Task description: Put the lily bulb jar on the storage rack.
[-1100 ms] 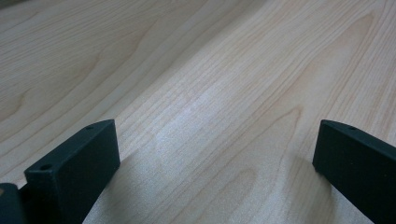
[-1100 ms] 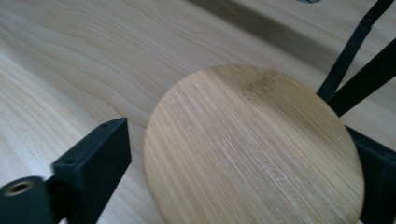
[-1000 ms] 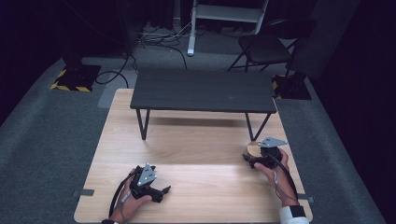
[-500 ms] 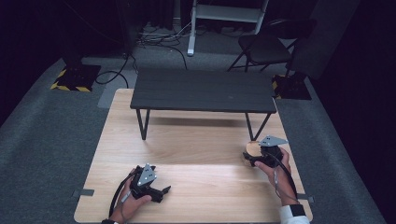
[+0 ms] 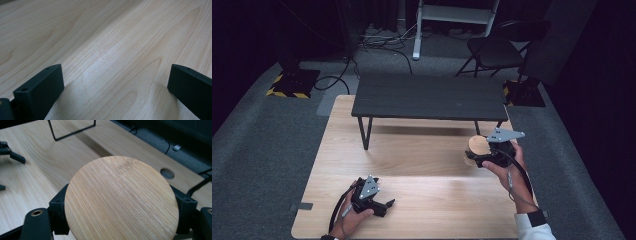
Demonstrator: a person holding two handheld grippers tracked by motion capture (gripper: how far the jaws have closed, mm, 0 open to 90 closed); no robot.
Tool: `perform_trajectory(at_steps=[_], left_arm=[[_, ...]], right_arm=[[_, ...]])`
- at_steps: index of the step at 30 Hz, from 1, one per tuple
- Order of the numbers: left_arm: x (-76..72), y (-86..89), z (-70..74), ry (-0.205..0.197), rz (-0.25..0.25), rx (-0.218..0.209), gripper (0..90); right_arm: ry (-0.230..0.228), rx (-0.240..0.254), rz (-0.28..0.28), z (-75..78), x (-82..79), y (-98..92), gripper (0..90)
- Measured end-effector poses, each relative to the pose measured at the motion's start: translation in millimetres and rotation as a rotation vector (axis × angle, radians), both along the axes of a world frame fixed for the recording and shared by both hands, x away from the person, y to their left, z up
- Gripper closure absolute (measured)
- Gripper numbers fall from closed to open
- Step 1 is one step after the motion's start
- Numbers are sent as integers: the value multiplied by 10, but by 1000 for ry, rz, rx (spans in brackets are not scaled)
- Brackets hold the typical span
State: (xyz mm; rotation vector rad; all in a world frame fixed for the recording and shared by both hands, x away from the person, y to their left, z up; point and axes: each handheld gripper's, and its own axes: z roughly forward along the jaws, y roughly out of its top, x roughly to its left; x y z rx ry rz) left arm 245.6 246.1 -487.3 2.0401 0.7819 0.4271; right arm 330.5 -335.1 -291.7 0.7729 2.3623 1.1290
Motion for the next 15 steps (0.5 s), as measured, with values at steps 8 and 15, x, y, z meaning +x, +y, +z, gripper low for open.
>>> perform_trajectory(at_steps=[8,15], left_arm=[[1,0,0,1,0,0,5],[1,1,0,0,-1,0,5]], right_arm=[[-17,16,55,484,212,288,232],[-18,13,78,815,423,526,233]])
